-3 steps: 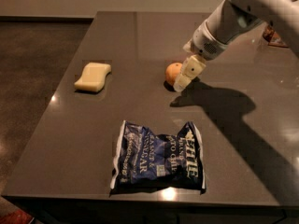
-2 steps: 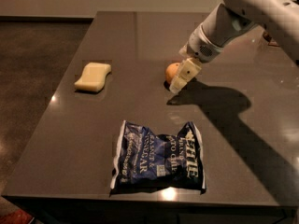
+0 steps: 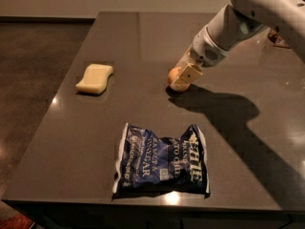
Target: Move orange near blue chip bag
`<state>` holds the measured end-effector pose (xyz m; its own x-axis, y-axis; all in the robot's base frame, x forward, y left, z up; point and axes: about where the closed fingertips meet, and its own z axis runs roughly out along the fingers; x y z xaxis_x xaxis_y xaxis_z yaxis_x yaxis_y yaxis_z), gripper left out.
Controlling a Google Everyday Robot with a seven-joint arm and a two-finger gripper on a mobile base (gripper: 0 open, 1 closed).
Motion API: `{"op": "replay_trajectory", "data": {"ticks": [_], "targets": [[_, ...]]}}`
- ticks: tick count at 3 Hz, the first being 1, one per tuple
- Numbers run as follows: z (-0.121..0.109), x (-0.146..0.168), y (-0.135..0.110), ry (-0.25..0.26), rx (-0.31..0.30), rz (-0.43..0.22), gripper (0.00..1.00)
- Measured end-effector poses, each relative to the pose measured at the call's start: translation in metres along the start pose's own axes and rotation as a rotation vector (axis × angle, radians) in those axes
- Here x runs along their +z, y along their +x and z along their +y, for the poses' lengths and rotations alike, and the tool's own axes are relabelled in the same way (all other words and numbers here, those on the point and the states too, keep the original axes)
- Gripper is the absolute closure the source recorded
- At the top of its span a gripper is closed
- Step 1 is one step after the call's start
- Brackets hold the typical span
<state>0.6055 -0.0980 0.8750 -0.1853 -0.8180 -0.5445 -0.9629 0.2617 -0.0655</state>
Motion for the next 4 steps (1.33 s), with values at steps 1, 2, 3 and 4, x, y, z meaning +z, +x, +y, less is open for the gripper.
{"op": "replay_trajectory", "data": {"ticks": [1,2,3,4], "targets": [[0.018,-0.013,-0.005,-0.008,-0.034,-0.03,0.85],[0.049,-0.019,-0.01,-0.057,-0.098,-0.056,1.0],[0.089,-0.02,-0.007,-0.13,-0.151,-0.066,1.0],[0.109,-0.019,-0.003,-0.167,-0.16,-0.07,1.0]]}}
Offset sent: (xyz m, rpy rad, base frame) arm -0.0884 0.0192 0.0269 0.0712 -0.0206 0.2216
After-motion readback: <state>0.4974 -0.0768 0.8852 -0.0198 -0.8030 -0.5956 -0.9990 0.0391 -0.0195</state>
